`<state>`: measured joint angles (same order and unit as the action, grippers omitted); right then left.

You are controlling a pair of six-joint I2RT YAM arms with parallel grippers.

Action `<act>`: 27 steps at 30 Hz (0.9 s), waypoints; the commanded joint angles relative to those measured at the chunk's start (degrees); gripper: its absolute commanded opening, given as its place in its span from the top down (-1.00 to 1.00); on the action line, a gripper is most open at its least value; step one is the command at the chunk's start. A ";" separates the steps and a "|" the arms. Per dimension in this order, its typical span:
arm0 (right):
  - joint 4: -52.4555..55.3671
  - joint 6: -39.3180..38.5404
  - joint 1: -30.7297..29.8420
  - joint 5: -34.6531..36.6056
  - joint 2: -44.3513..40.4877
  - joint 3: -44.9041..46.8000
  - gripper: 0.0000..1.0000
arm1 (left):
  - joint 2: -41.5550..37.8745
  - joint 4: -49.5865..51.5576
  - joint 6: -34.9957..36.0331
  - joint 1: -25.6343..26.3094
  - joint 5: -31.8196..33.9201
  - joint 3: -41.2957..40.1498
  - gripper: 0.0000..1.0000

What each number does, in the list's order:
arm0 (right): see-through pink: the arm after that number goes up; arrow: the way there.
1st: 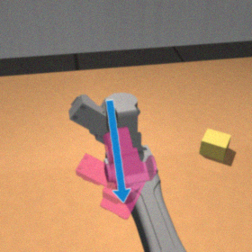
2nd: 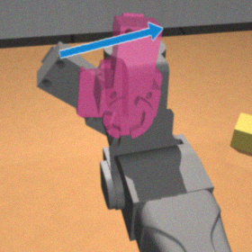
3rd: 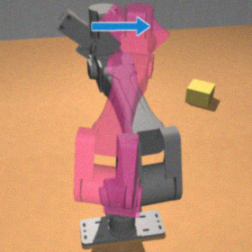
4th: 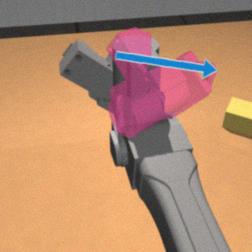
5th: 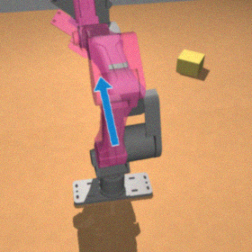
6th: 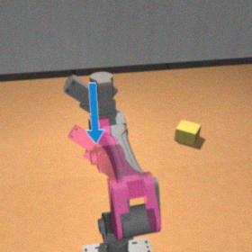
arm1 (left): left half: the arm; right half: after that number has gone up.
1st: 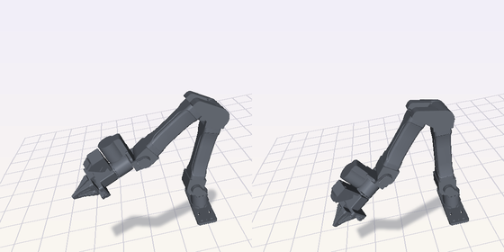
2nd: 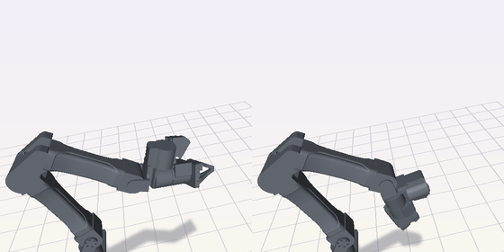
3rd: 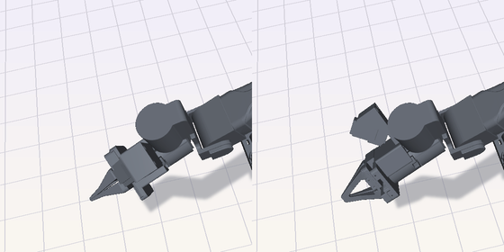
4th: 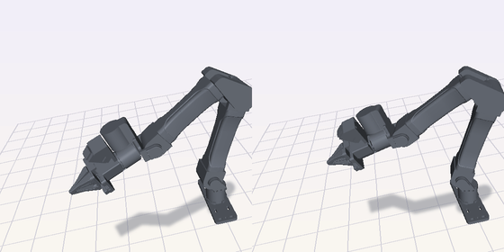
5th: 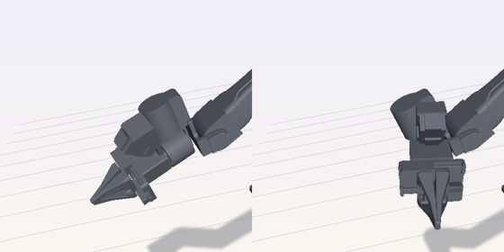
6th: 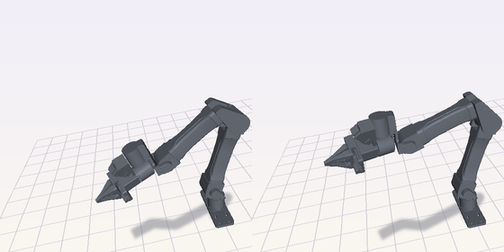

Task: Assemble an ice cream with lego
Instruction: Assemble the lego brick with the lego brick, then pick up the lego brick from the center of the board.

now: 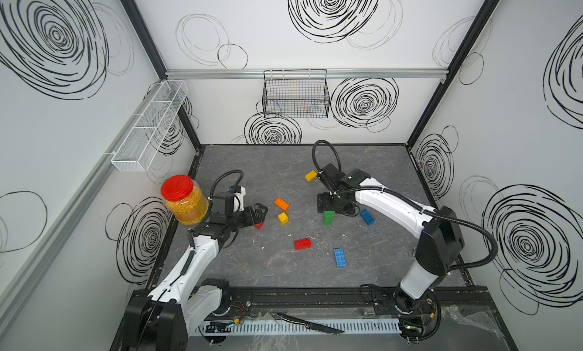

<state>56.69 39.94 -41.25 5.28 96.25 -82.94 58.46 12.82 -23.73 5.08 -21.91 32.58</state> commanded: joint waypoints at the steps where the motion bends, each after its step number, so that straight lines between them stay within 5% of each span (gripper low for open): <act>1: 3.68 1.22 3.44 1.16 -3.32 -0.09 -0.96 | -0.91 -0.55 0.53 -0.25 0.38 0.88 -0.98; 8: -1.42 5.11 14.41 -1.88 -10.02 9.97 -1.00 | -1.28 -0.18 0.61 0.15 1.30 0.86 -0.98; 16: -1.82 15.86 24.41 -2.91 -7.89 15.08 -1.00 | -1.43 0.19 0.61 0.76 2.04 0.96 -0.98; 27: -5.73 21.58 29.29 -4.57 -0.39 17.39 -0.96 | -1.60 0.27 0.61 0.81 2.07 1.00 -0.98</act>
<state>51.68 58.24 -12.12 1.04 94.91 -66.04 57.56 13.63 -23.73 5.63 -20.29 32.58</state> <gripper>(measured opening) 0.984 0.991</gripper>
